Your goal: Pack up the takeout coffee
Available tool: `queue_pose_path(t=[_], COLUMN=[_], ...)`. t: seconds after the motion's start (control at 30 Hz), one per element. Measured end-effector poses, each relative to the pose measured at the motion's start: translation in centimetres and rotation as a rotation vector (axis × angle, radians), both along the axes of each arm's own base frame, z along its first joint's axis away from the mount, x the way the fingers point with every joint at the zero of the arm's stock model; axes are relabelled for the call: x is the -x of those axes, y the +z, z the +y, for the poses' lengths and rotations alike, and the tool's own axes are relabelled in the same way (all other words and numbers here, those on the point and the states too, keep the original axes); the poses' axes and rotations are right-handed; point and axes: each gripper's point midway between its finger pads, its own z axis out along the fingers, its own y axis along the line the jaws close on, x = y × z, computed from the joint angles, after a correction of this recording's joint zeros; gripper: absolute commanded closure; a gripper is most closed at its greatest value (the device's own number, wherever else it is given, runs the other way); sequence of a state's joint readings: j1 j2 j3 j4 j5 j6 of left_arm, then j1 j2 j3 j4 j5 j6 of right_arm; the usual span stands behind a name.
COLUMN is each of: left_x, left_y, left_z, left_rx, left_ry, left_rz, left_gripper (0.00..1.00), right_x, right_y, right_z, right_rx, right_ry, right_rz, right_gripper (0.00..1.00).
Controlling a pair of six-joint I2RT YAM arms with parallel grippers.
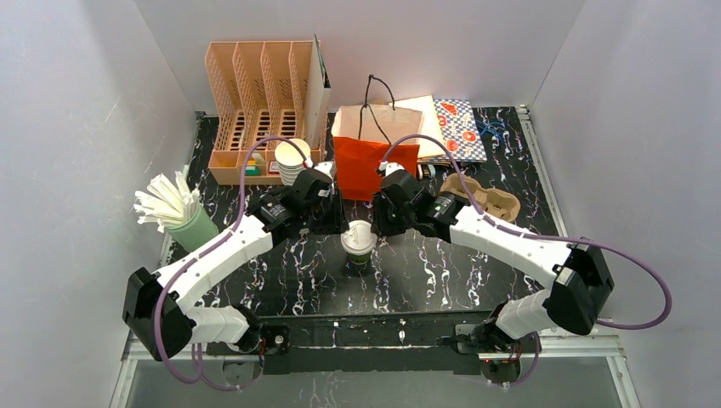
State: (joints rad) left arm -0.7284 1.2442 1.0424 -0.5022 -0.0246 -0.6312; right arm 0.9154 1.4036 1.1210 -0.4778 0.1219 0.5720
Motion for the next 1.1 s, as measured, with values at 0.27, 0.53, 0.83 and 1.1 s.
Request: queue_pose_path(t=[0.27, 0.53, 0.83, 1.1], left_x=[0.0, 0.0, -0.1, -0.1], left_y=[-0.6, -1.2, -1.7, -2.3], left_z=[-0.2, -0.2, -0.2, -0.2], left_rx=[-0.010, -0.026, -0.040, -0.054], left_ry=[-0.009, -0.011, -0.016, -0.019], left_rz=[0.019, 0.028, 0.037, 0.049], left_gripper=[0.74, 0.76, 0.79, 0.82], right_x=[-0.3, -0.4, -0.4, -0.4], right_y=[-0.5, -1.1, -1.1, -1.2], right_z=[0.5, 0.6, 0.6, 0.6], right_rx=[0.013, 0.028, 0.030, 0.031], right_ry=[0.003, 0.005, 0.008, 0.009], right_rz=[0.009, 0.018, 0.017, 0.017], right_gripper=[0.77, 0.78, 0.78, 0.79])
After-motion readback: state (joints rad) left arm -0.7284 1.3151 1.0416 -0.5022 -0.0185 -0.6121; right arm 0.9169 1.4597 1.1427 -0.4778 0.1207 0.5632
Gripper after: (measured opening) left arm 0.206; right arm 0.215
